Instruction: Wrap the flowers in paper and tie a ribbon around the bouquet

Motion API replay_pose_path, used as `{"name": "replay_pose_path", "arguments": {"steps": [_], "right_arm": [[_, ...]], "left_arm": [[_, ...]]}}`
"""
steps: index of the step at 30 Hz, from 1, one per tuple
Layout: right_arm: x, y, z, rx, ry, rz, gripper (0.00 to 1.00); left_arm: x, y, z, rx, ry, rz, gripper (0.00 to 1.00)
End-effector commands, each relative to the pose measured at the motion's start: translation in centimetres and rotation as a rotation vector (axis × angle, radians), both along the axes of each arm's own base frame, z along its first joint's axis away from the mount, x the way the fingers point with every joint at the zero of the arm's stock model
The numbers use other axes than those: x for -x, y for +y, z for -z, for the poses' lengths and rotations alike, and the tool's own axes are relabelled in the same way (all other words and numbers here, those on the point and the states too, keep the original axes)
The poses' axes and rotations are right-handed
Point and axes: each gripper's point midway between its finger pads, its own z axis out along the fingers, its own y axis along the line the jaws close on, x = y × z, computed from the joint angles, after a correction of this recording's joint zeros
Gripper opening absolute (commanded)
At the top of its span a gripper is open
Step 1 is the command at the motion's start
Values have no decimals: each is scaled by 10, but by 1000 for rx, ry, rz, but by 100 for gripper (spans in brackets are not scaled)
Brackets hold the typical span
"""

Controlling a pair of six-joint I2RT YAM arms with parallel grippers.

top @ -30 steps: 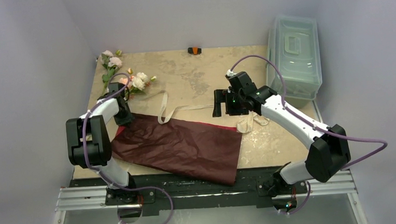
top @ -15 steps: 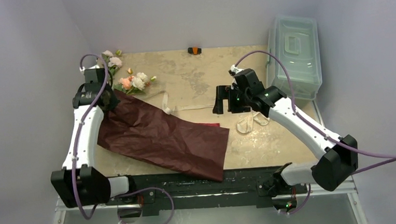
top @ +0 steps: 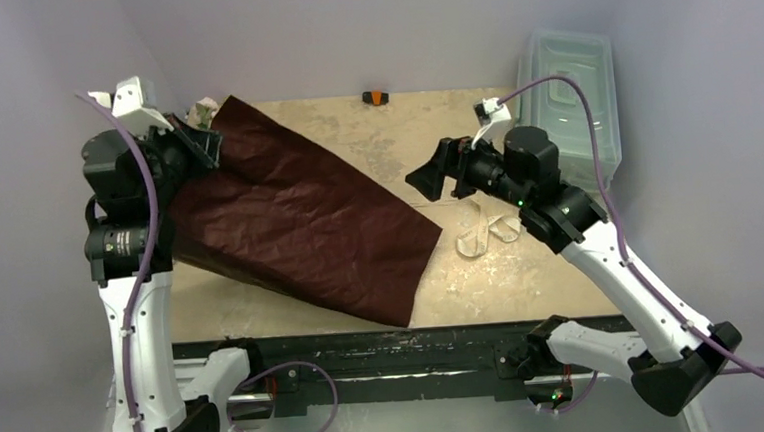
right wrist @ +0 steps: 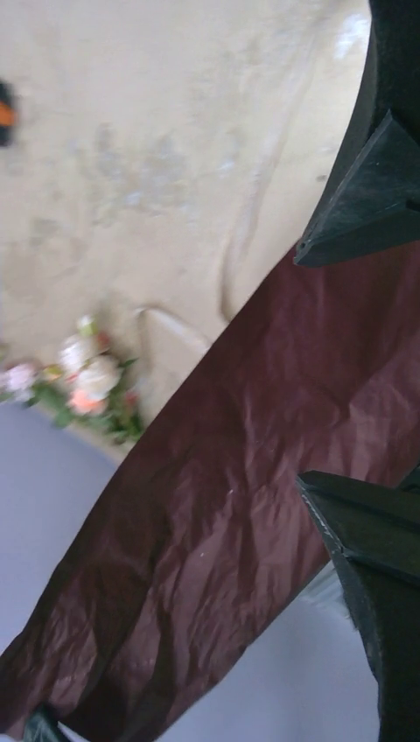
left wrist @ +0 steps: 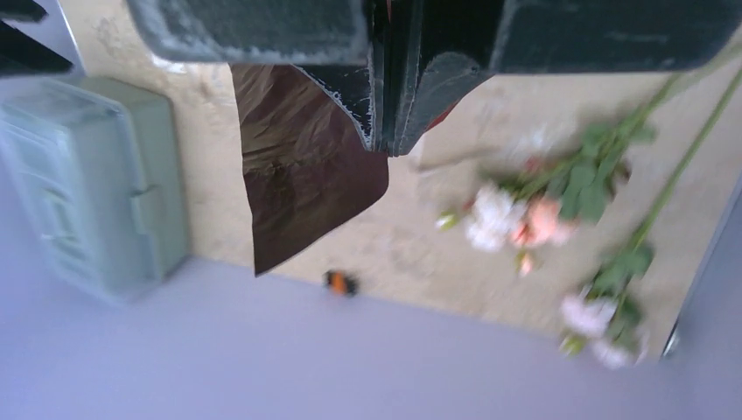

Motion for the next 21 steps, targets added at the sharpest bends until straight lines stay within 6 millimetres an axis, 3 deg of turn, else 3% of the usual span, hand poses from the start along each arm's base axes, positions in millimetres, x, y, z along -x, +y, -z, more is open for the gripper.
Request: {"name": "replay_pose_path", "arguments": {"steps": [1,5,8,12,21], "right_arm": [[7,3,-85,-196,-262,-28,99],[19,-7,-136,-320,-394,-1,99],[32,-10,-169,-356,-524,-39,99],[35,-1,-190,-309,-617,-117,99],[-12,1,-210,-191,-701,-10,99]], "left_arm": [[7,-49,-101,-54,-315,316,0],[13,-67,-158,-46,-477,429,0],[9,-83,-189,-6,-546,537,0],[-4,-91,-207,57,-570,602,0],[-17,-107,-212,129,-592,742,0]]}}
